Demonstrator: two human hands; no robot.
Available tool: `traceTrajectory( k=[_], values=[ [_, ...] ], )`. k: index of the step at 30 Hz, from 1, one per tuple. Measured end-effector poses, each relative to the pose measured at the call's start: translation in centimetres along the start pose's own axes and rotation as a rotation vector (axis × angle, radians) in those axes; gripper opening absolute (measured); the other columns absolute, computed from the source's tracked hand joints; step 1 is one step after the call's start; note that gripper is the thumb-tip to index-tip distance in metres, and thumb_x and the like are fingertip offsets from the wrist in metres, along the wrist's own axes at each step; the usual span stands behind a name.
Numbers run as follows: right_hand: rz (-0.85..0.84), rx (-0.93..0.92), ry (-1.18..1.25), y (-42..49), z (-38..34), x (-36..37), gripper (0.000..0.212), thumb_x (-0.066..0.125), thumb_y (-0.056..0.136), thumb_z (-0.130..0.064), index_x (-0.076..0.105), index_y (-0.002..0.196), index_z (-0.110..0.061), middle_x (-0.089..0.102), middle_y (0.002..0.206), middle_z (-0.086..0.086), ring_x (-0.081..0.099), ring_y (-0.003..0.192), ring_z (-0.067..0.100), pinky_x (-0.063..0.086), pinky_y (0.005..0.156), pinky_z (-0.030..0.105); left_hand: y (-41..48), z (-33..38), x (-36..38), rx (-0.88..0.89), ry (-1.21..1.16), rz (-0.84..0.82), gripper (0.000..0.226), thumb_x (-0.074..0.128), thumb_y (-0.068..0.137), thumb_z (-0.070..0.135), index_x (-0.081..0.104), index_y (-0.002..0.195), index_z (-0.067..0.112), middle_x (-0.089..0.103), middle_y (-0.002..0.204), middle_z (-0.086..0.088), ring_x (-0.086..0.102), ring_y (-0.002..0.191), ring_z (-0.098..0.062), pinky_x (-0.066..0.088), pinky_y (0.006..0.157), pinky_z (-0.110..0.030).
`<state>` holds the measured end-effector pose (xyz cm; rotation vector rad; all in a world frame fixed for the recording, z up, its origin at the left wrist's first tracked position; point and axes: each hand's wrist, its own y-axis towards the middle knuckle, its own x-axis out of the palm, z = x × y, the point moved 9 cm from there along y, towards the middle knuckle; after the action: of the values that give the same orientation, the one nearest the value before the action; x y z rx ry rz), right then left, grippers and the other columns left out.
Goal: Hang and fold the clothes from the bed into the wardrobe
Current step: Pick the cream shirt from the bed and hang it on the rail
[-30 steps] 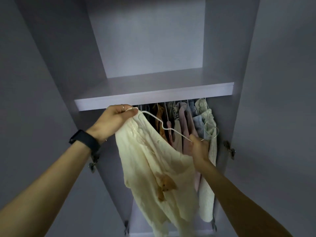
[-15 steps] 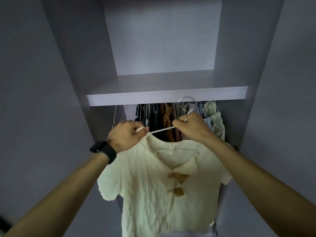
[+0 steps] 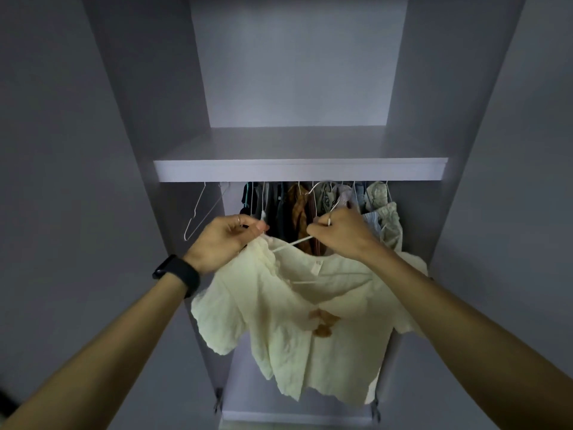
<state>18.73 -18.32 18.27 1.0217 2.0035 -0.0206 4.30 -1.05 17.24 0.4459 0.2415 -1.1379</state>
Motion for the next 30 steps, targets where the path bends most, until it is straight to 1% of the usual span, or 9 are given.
traceTrajectory(
  k=[3,7,12,17,20,23,25,28,30],
  values=[
    [0.116,0.002,0.077,0.2,0.1,-1.6,0.043,0.056,0.074,-0.042,0.041,0.043,-0.015,0.029,0.038,-0.008,0.028,0.038,0.009,0.031,0.050,0.028,-0.8,-1.6,0.5,-0.023,0.232,-0.081,0.027,0.062,0.085,0.063,0.073,0.099,0.041,0.073,0.101,0.022,0.065,0.098,0.006,0.046,0.087,-0.015],
    [0.133,0.035,0.042,-0.3,1.7,-2.6,0.047,0.059,0.080,-0.034,0.041,0.039,-0.017,0.026,0.035,-0.008,0.030,0.036,0.009,0.029,0.049,0.026,-2.2,-2.3,-1.6,0.069,0.276,0.048,0.010,0.068,0.089,0.045,0.076,0.090,0.040,0.073,0.093,0.027,0.066,0.090,0.009,0.044,0.077,-0.004],
    [0.107,0.037,0.046,-0.7,2.0,-0.9,0.050,0.058,0.082,-0.034,0.038,0.039,-0.019,0.028,0.036,-0.007,0.033,0.038,0.010,0.023,0.067,0.029,-2.0,-2.7,-0.1,0.007,0.296,-0.093,0.018,0.072,0.088,0.041,0.078,0.103,0.032,0.074,0.099,0.022,0.067,0.094,0.009,0.047,0.083,-0.007],
    [0.102,0.019,0.021,-0.8,0.9,0.6,0.047,0.051,0.077,-0.048,0.042,0.044,-0.016,0.031,0.038,-0.004,0.033,0.038,0.012,0.031,0.050,0.030,-1.3,-0.5,1.3,0.116,0.388,0.022,0.013,0.072,0.091,0.029,0.080,0.099,0.022,0.076,0.088,0.013,0.066,0.079,0.009,0.046,0.074,-0.009],
    [0.028,0.011,-0.004,-1.2,0.9,1.4,0.048,0.057,0.086,-0.034,0.044,0.049,-0.006,0.039,0.045,0.011,0.047,0.049,0.024,0.033,0.067,0.046,-1.6,-1.5,1.7,0.066,0.385,-0.027,0.014,0.071,0.092,0.031,0.080,0.101,0.025,0.076,0.092,0.016,0.068,0.087,0.007,0.049,0.078,-0.011],
    [0.006,0.055,0.066,-1.9,1.2,2.0,0.048,0.060,0.090,-0.032,0.049,0.058,0.002,0.038,0.044,0.003,0.043,0.046,0.017,0.035,0.056,0.036,-1.7,-2.1,2.9,0.031,0.366,-0.089,0.016,0.070,0.091,0.038,0.078,0.104,0.032,0.075,0.098,0.017,0.066,0.094,0.005,0.047,0.084,-0.012],
    [-0.011,0.050,0.100,-2.5,0.8,2.0,0.049,0.061,0.092,-0.044,0.061,0.060,-0.007,0.046,0.045,-0.004,0.049,0.047,0.013,0.038,0.053,0.027,-1.2,-1.3,4.1,0.064,0.353,-0.092,0.015,0.069,0.091,0.045,0.076,0.095,0.033,0.074,0.092,0.015,0.066,0.090,-0.001,0.049,0.083,-0.017],
    [-0.077,0.026,0.244,-3.9,1.2,1.5,0.036,0.058,0.089,-0.061,0.074,0.083,-0.030,0.069,0.076,-0.013,0.065,0.074,0.002,0.046,0.069,0.017,-0.8,-0.7,4.7,0.135,0.356,-0.057,0.023,0.064,0.095,0.044,0.069,0.076,0.031,0.071,0.076,0.014,0.066,0.076,-0.004,0.050,0.075,-0.022],
    [-0.132,0.090,0.240,-5.4,3.8,0.9,0.051,0.047,0.085,-0.077,0.071,0.110,-0.038,0.068,0.100,-0.021,0.060,0.096,-0.007,0.043,0.082,0.016,-1.2,-1.7,3.8,0.137,0.327,-0.003,0.025,0.062,0.095,0.044,0.067,0.073,0.033,0.070,0.073,0.014,0.065,0.072,-0.004,0.047,0.070,-0.015]
  ],
)
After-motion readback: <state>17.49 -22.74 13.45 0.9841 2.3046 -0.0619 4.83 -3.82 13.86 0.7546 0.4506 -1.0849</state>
